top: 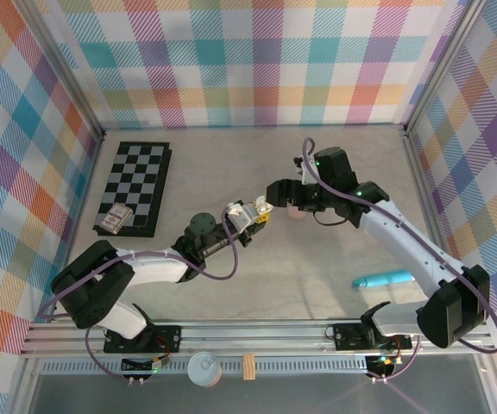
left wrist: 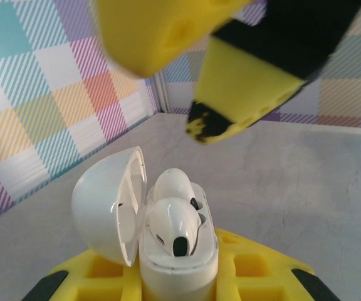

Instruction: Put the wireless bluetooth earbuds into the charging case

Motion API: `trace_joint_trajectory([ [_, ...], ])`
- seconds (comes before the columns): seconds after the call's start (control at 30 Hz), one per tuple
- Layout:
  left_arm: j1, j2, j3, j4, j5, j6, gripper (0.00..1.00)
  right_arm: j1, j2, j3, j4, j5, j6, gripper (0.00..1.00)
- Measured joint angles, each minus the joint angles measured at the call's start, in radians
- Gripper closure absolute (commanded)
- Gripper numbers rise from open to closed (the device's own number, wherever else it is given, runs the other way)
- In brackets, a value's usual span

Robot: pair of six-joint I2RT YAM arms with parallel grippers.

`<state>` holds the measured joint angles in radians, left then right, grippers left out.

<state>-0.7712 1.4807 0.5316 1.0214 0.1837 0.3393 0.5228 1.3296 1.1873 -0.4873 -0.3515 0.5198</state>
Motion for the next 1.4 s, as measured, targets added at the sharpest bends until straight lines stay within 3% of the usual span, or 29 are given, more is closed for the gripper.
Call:
trace_joint_trajectory([
  [0.33, 0.001, -0.057, 0.002, -0.105, 0.009, 0.104, 1.00, 0.000, 0.126, 0.081, -0.069, 0.028, -0.004, 0.11],
  [1.0, 0.016, -0.087, 0.002, -0.157, 0.003, 0.114, 1.00, -0.001, 0.068, 0.061, -0.146, 0.044, -0.061, 0.11],
  [1.4, 0.018, -0.097, 0.002, -0.160, 0.065, 0.140, 1.00, -0.001, 0.056, 0.066, -0.126, 0.025, -0.059, 0.11],
])
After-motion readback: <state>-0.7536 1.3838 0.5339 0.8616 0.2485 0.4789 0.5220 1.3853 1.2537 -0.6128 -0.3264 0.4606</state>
